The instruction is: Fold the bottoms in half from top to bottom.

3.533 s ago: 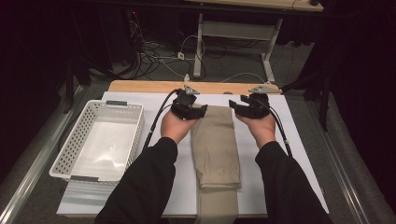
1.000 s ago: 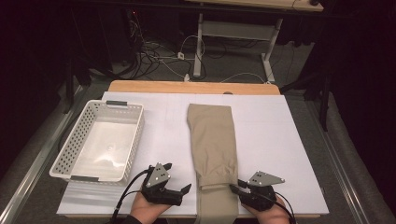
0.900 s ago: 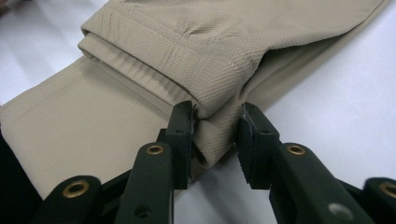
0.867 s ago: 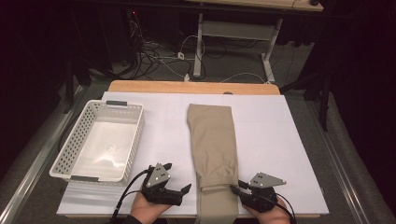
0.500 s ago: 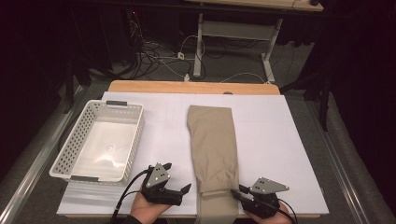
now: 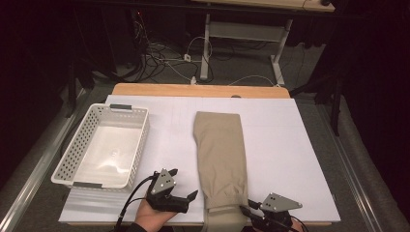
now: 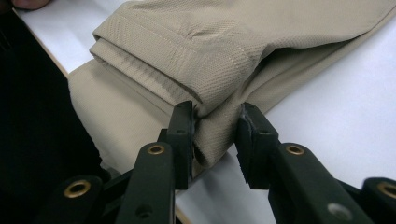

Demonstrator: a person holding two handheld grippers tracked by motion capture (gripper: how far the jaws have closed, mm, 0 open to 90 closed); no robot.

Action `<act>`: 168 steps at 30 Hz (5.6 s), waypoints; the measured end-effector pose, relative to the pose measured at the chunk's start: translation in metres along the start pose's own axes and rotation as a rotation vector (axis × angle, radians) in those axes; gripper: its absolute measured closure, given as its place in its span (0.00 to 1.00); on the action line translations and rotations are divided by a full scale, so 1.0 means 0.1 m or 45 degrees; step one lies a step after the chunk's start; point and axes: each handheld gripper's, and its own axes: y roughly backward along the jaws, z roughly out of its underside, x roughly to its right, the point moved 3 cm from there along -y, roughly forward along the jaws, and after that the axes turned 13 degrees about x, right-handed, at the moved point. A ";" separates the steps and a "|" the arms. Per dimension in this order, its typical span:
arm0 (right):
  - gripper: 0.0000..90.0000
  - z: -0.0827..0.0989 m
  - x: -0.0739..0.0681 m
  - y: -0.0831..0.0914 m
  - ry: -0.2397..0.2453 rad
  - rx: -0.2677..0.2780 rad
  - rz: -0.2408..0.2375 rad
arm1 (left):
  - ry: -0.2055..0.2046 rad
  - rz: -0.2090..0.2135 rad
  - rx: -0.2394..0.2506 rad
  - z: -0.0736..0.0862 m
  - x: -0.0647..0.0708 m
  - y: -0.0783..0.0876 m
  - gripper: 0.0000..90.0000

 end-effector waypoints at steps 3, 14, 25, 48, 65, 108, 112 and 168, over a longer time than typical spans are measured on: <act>0.79 0.02 -0.03 0.03 0.002 -0.003 -0.004 | -0.001 0.001 -0.001 0.00 0.00 0.00 0.02; 0.78 0.06 -0.14 0.14 0.015 -0.004 -0.014 | -0.002 0.001 -0.001 0.00 0.00 0.00 0.02; 0.78 0.10 -0.22 0.23 0.014 -0.001 -0.024 | -0.003 0.000 -0.001 0.00 0.00 0.00 0.02; 0.63 0.16 -0.34 0.33 0.016 0.005 -0.075 | -0.007 -0.002 -0.002 0.00 0.01 0.00 0.02; 0.31 -0.05 -0.14 0.36 -0.092 0.179 0.012 | 0.001 -0.010 -0.013 0.00 0.00 -0.01 0.02; 0.65 -0.79 1.56 -1.57 -0.196 -0.042 0.324 | 0.168 -0.253 -0.318 -0.54 -0.86 -1.47 0.54; 0.84 -0.79 1.59 -1.56 -0.239 -0.029 0.303 | 0.182 -0.236 -0.316 -0.55 -0.82 -1.51 0.74; 0.48 -0.52 0.85 -0.40 -0.145 0.180 0.273 | 0.059 -0.093 -0.044 -0.20 -0.12 -0.17 0.40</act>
